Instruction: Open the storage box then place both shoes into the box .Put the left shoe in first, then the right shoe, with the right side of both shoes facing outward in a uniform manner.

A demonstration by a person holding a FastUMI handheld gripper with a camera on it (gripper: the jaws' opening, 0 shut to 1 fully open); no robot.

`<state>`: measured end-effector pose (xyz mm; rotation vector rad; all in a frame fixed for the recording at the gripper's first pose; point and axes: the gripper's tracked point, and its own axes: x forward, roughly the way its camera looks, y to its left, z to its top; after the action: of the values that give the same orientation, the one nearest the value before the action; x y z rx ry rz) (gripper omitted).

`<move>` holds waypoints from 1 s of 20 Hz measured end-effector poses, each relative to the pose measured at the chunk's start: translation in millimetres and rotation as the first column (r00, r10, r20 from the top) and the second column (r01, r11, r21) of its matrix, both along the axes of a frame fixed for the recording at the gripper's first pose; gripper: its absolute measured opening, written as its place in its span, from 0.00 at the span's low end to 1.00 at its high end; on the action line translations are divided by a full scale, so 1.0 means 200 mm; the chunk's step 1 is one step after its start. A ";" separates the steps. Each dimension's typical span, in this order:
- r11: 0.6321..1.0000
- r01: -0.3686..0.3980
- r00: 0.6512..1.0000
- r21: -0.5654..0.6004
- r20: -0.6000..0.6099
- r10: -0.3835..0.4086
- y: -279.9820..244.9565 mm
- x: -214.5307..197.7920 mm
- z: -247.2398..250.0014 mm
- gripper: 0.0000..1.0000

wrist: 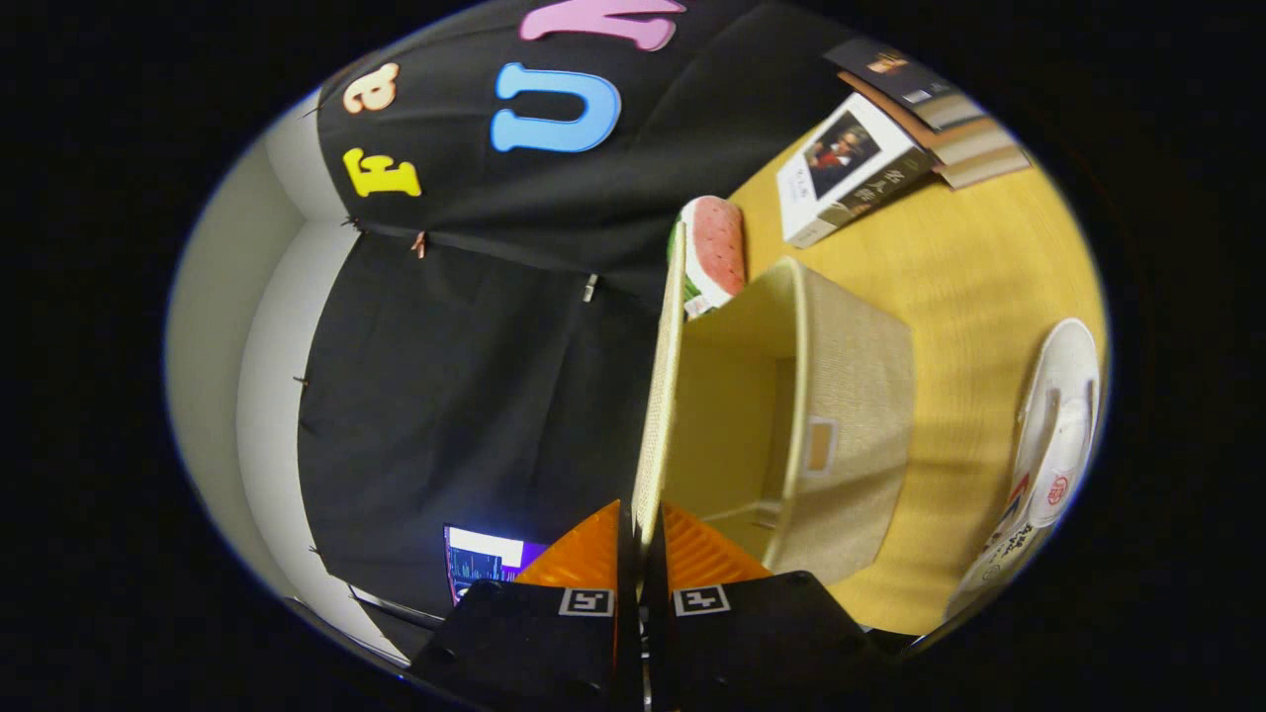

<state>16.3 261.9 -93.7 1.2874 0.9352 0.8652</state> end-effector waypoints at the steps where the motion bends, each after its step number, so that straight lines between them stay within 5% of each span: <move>1: 1.000 -0.003 0.999 -0.005 0.038 0.003 0.04 0.02 0.09 0.08; 5: 0.997 -0.040 0.979 -0.069 0.199 0.053 0.29 0.09 0.37 0.09; 11: 0.992 -0.068 0.965 -0.103 0.246 0.092 0.72 0.16 0.54 0.09; 15: 0.981 -0.085 0.936 -0.172 0.324 0.138 0.92 0.16 0.55 0.20; 17: 0.976 -0.104 0.922 -0.193 0.350 0.167 0.97 0.13 0.56 0.37; 20: 0.970 -0.133 0.912 -0.204 0.358 0.200 1.00 0.08 0.55 0.76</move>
<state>33.1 461.4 15.9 0.8564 0.7997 1.0934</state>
